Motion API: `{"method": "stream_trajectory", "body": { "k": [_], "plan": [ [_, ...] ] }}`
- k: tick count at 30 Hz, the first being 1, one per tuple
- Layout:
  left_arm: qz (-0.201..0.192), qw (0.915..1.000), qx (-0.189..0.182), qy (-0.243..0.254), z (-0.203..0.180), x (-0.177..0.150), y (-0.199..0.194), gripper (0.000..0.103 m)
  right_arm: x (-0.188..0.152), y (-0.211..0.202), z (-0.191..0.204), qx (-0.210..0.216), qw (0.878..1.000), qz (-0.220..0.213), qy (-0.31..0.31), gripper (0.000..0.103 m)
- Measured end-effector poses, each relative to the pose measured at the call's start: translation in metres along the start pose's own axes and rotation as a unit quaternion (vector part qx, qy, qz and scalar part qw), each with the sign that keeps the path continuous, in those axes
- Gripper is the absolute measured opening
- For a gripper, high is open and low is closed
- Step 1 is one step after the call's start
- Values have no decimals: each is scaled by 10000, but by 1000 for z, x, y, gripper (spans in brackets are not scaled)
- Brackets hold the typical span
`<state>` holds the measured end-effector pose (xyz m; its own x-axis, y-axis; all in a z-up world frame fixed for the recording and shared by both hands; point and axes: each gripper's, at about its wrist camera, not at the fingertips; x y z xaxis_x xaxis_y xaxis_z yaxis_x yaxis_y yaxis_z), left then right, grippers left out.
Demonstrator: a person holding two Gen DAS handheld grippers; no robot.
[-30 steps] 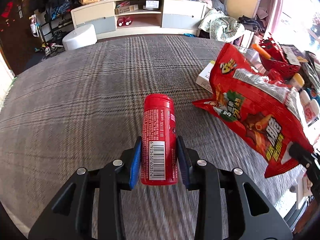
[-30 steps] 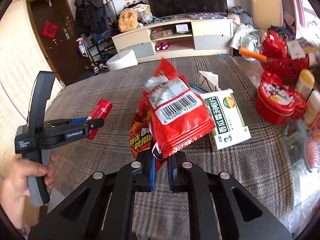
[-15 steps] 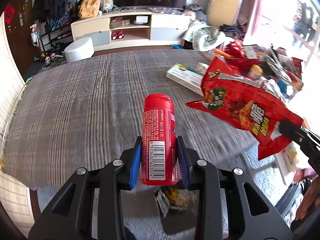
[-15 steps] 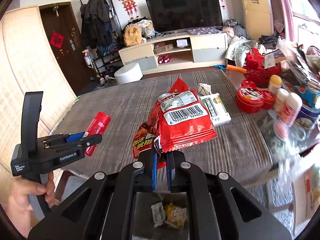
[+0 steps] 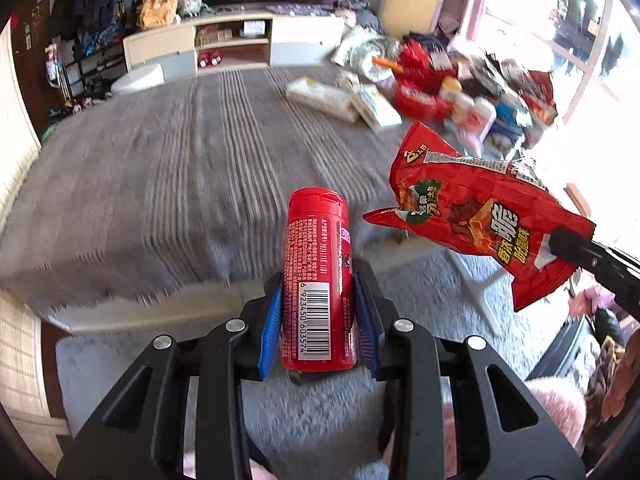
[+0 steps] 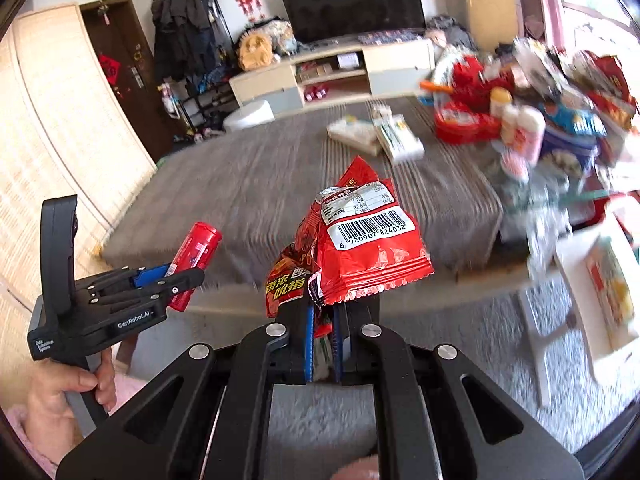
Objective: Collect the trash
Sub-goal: 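Carry the snack bag and red cylinder down to the grey bin and open both tools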
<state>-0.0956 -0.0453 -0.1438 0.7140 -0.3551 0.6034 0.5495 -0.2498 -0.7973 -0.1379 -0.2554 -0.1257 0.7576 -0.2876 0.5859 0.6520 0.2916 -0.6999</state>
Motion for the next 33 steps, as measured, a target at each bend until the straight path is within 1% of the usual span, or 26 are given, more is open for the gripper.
{"method": "stream_trajectory", "body": {
  "k": [1, 4, 8, 10, 16, 21, 23, 27, 33],
  "plan": [
    [76, 10000, -59, 7, -6, -12, 5, 32, -10, 3, -6, -40, 9999, 101, 57, 9],
    [247, 9995, -172, -9, -17, -36, 17, 32, -31, 13, -16, -90, 9991, 366, 183, 9],
    [486, 9983, -314, -91, -19, -56, 39, 32, -55, 41, -24, -238, 9959, 808, 320, 9],
    [619, 9973, -371, -107, -19, -62, 53, 32, -61, 57, -26, -261, 9940, 998, 368, 9],
    [991, 9945, -349, -41, -18, -69, 97, 32, -67, 111, -34, -438, 9876, 1446, 418, 9],
    [1239, 9916, -381, -18, -11, -68, 134, 32, -68, 166, -47, -526, 9776, 1944, 610, 9],
    [1330, 9903, -391, 22, -9, -68, 149, 32, -65, 181, -48, -543, 9753, 2041, 651, 9],
    [1528, 9874, -419, -2, -3, -68, 179, 32, -57, 205, -49, -570, 9739, 2091, 678, 11],
    [1693, 9836, -596, -201, 6, -68, 214, 32, -44, 234, -42, -625, 9760, 2002, 579, 12]
  ]
}}
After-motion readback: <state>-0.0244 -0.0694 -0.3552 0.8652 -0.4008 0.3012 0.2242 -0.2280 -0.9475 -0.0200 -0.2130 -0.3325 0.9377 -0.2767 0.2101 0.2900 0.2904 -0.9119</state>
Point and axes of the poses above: each gripper's, at about its wrist camera, not at the fingertips, and y roughly the way its jaws point, z to its left, x to its top, and after that the axes turned 14 degrees about y, right-handed
